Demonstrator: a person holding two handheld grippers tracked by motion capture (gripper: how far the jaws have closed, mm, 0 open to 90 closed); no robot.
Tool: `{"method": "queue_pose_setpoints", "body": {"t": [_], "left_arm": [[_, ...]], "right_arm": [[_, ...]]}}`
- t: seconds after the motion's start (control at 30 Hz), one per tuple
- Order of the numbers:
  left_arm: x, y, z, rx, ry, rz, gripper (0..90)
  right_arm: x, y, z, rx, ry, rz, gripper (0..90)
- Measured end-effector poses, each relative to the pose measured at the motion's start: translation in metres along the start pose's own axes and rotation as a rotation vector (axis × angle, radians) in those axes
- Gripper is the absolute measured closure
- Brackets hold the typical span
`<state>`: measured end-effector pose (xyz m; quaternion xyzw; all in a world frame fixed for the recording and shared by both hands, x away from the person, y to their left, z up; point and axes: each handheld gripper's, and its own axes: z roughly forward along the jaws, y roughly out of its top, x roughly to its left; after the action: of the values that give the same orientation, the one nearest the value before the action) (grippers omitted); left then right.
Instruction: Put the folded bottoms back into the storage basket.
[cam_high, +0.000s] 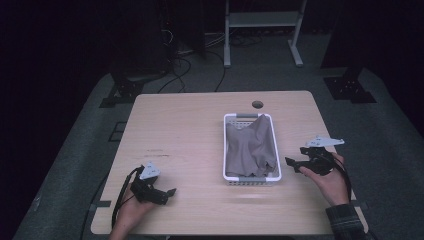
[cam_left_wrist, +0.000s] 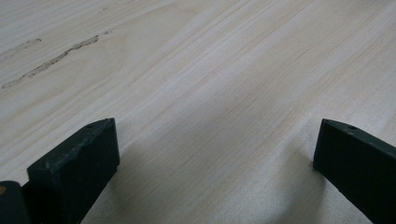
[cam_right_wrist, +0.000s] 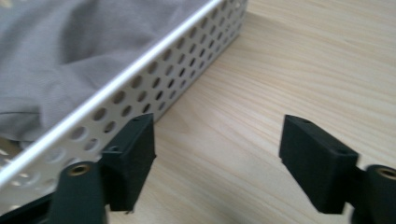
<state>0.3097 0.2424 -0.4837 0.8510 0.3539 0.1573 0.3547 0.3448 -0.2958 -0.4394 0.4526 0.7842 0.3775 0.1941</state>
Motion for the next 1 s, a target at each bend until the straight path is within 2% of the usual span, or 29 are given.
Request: {"method": "queue_pose_setpoints", "body": {"t": [0.1,0.17,0.3,0.4,0.67,0.8,1.0], "left_arm": [[0.0,0.0,0.0,0.0,0.0,0.0,0.0],[0.0,0.0,0.0,0.0,0.0,0.0,0.0],[0.0,0.0,0.0,0.0,-0.002,0.001,0.0],[0.0,0.0,0.0,0.0,-0.003,0.001,0.0],[0.0,0.0,0.0,0.0,-0.004,0.003,0.0],[0.0,0.0,0.0,0.001,-0.004,0.003,0.0],[0.0,0.0,0.0,0.001,-0.004,0.003,0.0]], "right_arm": [[-0.004,-0.005,0.002,-0.001,-0.022,0.004,17.9],[-0.006,-0.008,0.004,0.01,-0.055,0.005,15.6],[-0.011,-0.013,0.008,0.021,-0.064,0.041,13.3],[-0.014,-0.016,0.013,0.049,-0.099,0.044,13.1],[-0.018,-0.025,0.025,0.105,-0.152,0.047,12.9],[-0.02,-0.028,0.028,0.113,-0.151,0.053,12.8],[-0.027,-0.033,0.029,0.081,-0.126,0.085,10.2]]}}
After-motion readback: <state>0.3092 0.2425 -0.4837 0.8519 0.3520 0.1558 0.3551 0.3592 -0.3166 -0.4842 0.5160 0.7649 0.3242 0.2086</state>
